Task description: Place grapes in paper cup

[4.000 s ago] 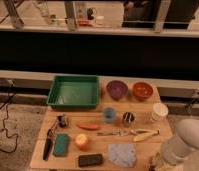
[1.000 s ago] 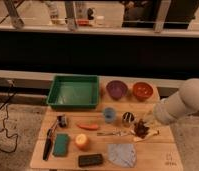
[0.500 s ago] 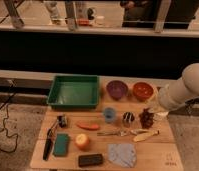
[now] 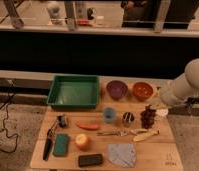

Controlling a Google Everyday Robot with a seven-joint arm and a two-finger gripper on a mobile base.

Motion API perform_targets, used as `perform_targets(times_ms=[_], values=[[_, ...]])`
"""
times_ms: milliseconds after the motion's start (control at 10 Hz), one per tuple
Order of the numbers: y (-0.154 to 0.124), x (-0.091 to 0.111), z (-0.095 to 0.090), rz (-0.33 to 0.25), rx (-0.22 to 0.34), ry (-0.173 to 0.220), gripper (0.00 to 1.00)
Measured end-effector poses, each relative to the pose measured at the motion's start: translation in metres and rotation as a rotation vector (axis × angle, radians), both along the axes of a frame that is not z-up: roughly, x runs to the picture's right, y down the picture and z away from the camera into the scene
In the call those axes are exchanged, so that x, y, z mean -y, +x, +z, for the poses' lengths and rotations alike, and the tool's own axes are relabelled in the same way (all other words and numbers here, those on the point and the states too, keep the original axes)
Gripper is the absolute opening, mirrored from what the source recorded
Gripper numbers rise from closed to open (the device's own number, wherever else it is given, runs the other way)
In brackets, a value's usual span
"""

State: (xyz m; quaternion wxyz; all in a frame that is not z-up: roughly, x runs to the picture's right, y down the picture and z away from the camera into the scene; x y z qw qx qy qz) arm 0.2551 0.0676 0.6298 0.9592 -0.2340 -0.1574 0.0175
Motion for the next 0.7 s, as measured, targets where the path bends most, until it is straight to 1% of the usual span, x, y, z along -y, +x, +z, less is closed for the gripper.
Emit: perform_targets(times_ms=[200,300,700], values=[[0.0,0.0,0.0,0.0,-0.001,0.002,0.0],[0.001,0.002,0.0,0.003,-0.007,0.013,0.0],[0.009,0.013,0.008,0.04,-0.032,0.038,0.0]])
